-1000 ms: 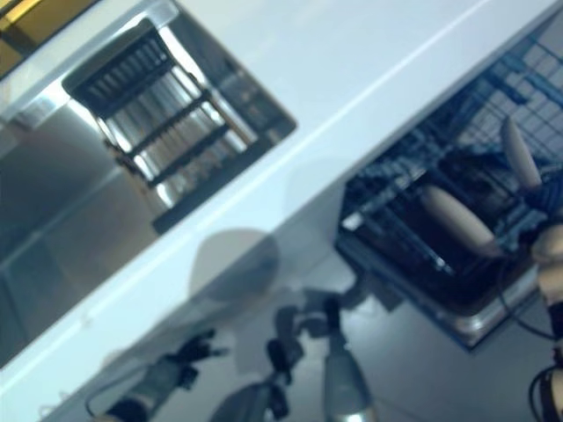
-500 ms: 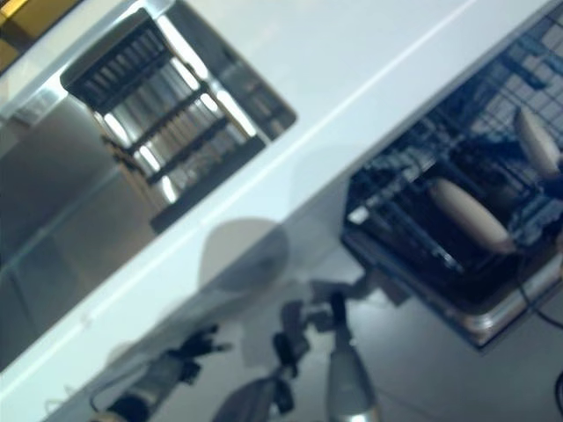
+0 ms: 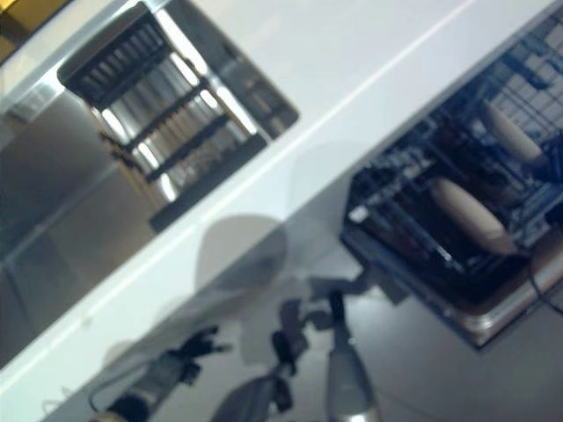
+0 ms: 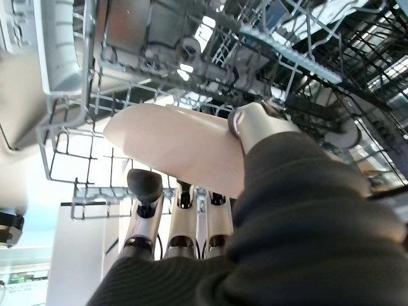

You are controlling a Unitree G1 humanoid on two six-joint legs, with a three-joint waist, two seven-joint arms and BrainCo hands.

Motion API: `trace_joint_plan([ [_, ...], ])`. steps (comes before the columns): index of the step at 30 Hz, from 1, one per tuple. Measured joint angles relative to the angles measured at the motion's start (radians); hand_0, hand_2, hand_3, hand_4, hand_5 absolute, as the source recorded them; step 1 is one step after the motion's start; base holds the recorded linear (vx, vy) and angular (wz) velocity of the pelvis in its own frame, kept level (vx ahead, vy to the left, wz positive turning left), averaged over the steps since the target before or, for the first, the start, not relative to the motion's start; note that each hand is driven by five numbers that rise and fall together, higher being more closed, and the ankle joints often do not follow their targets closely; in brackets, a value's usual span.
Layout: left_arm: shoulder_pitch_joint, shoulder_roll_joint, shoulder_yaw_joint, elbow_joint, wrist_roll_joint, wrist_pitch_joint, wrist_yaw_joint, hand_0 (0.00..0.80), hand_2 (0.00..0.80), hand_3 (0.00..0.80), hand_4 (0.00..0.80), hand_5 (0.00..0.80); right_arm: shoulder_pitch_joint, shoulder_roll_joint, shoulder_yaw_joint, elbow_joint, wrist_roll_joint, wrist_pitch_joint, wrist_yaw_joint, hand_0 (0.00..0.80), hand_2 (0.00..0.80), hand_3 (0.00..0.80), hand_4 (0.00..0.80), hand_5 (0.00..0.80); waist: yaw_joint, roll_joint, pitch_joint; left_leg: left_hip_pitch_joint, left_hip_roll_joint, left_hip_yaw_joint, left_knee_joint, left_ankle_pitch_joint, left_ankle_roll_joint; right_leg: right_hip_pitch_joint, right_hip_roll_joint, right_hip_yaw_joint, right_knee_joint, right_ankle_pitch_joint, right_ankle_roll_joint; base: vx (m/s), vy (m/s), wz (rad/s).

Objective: Take plates into dishwasher

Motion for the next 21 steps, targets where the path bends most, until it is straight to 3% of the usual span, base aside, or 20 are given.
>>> trace_joint_plan([
  [21,0.001,0.035,0.004,0.001,0.003,-0.001,-0.004,0.000,0.000,0.000,0.000,0.000,0.004,-0.020,-0.018,-0.052,0.161,-0.017,0.178,0.800,0.800,0.800,0.800,0.800,0.001,-0.047,0.009,0.024,0.002,-0.017,0.000,0.001,-0.001,0.030,0.001,-0.013,0.001,0.005,-0.007,0.004,-0.001,0.01],
])
